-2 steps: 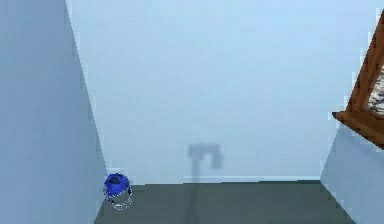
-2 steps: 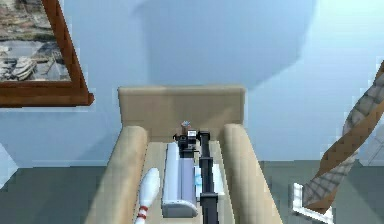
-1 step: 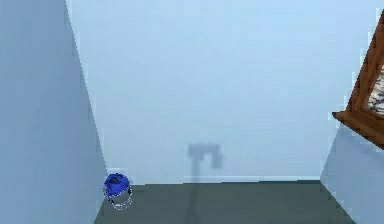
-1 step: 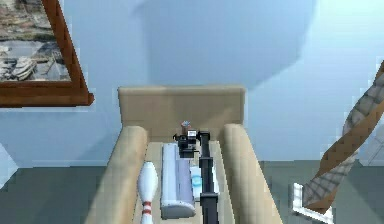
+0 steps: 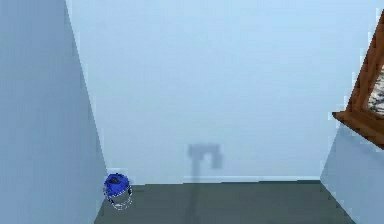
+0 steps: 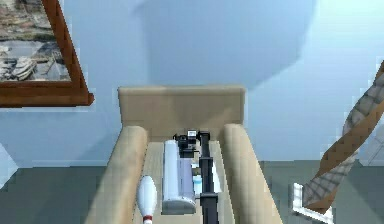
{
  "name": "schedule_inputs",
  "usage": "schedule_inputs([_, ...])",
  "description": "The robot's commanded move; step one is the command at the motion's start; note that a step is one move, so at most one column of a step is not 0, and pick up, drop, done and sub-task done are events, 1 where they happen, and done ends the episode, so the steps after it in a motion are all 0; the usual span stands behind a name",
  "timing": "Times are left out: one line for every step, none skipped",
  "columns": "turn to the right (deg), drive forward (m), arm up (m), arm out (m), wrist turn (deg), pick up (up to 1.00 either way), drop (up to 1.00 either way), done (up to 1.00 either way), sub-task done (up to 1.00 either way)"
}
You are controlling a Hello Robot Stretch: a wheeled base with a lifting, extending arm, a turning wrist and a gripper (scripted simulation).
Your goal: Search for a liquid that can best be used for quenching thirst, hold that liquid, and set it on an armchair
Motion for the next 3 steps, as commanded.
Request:
schedule_inputs([0.0,0.00,0.10,0.00,0.0,0.00,0.00,0.00,0.00])
schedule_inputs([0.0,0.00,0.00,-0.08,0.0,0.00,0.00,0.00,0.00])
schedule_inputs([0.0,0.00,0.00,0.00,0.0,0.00,0.00,1.00,0.00])
